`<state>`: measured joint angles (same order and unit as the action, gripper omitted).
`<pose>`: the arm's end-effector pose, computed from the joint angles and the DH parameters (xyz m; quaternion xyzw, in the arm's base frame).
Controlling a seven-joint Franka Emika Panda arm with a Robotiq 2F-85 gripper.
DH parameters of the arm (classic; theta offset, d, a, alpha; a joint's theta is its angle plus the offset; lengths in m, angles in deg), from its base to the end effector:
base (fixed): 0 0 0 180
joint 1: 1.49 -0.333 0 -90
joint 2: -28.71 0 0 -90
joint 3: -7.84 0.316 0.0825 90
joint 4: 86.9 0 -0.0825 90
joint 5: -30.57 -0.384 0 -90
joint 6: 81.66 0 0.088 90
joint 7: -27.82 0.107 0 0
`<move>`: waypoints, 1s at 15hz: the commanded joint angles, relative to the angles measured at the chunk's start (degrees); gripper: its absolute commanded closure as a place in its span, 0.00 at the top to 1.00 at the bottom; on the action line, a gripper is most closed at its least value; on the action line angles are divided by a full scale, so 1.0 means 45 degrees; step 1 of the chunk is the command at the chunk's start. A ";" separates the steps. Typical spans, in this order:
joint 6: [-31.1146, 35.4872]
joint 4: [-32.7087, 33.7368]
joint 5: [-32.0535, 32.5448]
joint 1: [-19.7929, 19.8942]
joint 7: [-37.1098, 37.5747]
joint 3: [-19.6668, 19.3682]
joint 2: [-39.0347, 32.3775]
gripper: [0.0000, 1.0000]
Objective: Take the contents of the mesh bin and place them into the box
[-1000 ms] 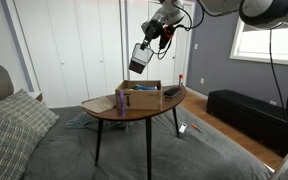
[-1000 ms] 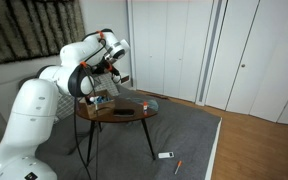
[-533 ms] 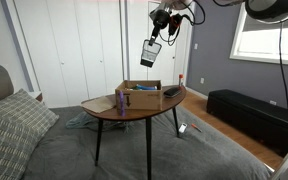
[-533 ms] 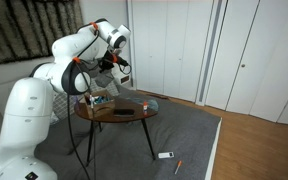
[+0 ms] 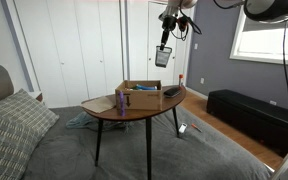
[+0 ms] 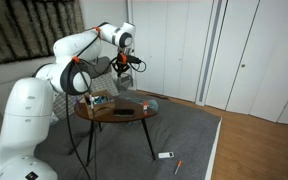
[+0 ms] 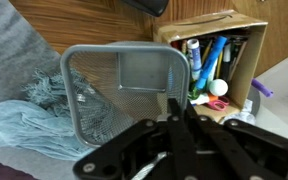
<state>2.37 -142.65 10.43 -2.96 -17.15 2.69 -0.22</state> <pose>0.6872 0.0144 0.5857 -0.9165 -0.3696 -0.0574 0.1415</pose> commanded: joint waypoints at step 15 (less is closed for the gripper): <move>0.2809 -0.1172 0.2176 -0.1083 0.1915 -0.0605 -0.2222 0.02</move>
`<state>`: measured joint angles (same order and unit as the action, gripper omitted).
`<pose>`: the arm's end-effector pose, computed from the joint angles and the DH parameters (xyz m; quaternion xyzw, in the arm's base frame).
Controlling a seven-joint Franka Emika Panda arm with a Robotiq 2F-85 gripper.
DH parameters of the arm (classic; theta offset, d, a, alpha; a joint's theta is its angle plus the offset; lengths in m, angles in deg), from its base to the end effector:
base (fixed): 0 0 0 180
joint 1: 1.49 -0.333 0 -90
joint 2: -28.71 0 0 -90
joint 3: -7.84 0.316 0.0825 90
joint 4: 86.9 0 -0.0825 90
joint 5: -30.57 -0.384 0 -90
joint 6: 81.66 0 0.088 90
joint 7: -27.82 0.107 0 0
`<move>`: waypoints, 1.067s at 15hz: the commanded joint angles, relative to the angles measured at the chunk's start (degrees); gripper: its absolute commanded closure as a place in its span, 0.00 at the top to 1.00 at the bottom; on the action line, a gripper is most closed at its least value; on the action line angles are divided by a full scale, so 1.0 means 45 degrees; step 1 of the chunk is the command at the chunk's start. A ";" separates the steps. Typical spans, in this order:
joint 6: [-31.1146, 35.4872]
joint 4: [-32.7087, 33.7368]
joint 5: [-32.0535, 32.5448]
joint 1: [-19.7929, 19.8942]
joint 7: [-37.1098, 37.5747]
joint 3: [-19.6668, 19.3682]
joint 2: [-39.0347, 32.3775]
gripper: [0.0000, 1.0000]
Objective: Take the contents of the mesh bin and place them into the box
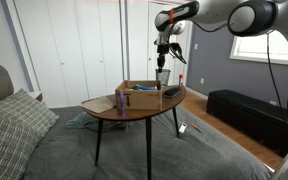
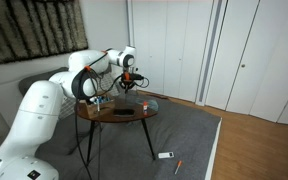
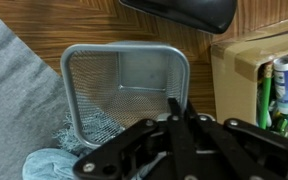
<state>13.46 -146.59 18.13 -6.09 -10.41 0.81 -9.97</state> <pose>0.7359 0.0184 0.4451 -0.9490 -0.3063 0.0011 0.0742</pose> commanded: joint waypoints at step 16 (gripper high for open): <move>0.1994 -0.1200 0.1741 -0.0067 0.0820 0.1955 0.0163 0.66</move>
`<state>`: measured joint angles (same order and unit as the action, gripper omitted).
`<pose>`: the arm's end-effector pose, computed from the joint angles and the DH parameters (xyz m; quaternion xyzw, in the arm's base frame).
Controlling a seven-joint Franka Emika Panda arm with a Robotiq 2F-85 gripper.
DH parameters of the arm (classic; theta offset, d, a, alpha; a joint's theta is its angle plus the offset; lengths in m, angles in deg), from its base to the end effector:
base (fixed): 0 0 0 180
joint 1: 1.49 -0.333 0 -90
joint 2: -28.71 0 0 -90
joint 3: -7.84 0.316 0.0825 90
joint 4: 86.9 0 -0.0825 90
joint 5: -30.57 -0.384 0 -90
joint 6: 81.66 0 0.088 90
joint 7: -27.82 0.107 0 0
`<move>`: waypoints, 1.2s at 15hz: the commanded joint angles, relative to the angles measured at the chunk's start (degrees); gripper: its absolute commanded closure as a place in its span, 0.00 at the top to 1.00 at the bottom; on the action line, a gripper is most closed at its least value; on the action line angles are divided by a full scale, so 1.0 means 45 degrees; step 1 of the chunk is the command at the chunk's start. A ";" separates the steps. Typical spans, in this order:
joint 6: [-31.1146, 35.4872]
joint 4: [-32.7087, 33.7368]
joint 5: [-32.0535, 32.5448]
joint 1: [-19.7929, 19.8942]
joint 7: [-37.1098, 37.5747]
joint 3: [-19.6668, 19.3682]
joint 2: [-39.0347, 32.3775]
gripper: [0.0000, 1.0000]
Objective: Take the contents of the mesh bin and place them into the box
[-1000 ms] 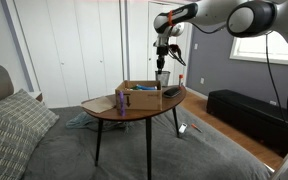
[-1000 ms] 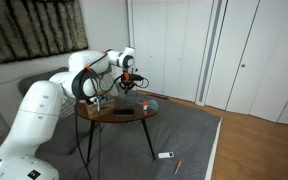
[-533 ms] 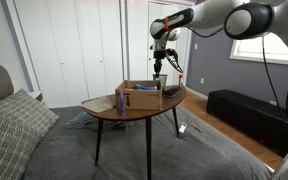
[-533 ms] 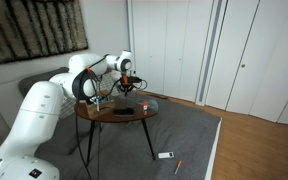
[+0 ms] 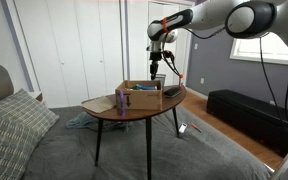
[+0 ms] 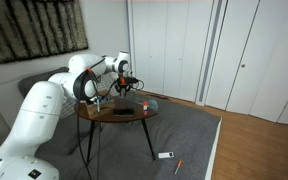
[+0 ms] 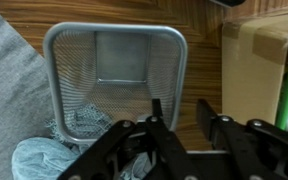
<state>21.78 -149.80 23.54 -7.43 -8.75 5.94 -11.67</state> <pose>0.7454 0.0704 0.4062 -0.9402 -0.3370 -0.0151 0.0466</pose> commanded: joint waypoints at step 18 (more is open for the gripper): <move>-0.0891 -0.3159 0.1359 -0.2392 0.5591 0.0271 0.5165 1.00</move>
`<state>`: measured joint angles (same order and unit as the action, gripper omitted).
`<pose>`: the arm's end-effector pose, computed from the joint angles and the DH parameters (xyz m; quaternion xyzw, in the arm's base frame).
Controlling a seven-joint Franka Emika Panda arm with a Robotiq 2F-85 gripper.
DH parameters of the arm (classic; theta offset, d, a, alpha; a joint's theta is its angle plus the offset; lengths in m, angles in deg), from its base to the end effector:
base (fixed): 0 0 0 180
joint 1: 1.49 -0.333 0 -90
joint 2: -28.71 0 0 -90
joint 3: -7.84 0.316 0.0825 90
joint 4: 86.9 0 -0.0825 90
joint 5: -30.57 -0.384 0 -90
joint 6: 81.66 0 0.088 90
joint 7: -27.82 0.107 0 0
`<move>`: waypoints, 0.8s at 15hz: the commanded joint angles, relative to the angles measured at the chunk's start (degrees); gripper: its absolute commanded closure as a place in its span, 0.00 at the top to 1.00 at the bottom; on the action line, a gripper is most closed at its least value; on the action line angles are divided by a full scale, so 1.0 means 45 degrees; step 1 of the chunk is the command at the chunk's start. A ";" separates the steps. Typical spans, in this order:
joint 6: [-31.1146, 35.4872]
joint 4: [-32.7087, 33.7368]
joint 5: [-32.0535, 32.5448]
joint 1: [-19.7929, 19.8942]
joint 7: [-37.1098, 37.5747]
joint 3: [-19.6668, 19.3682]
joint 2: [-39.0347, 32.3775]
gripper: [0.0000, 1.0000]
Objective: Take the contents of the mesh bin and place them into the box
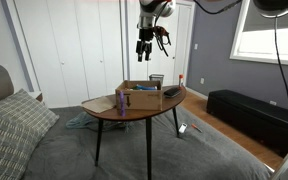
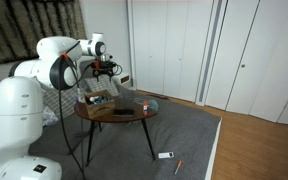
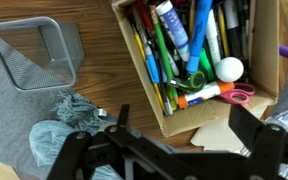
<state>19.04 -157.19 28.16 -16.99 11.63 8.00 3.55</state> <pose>0.6698 0.1912 0.5312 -0.9612 -0.2710 -0.0459 0.0212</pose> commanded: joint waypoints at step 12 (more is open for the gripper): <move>-0.3213 -0.2553 -0.0390 0.0518 0.3013 0.0705 0.5518 1.00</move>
<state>4.85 -169.12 26.39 -17.60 25.16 8.22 28.59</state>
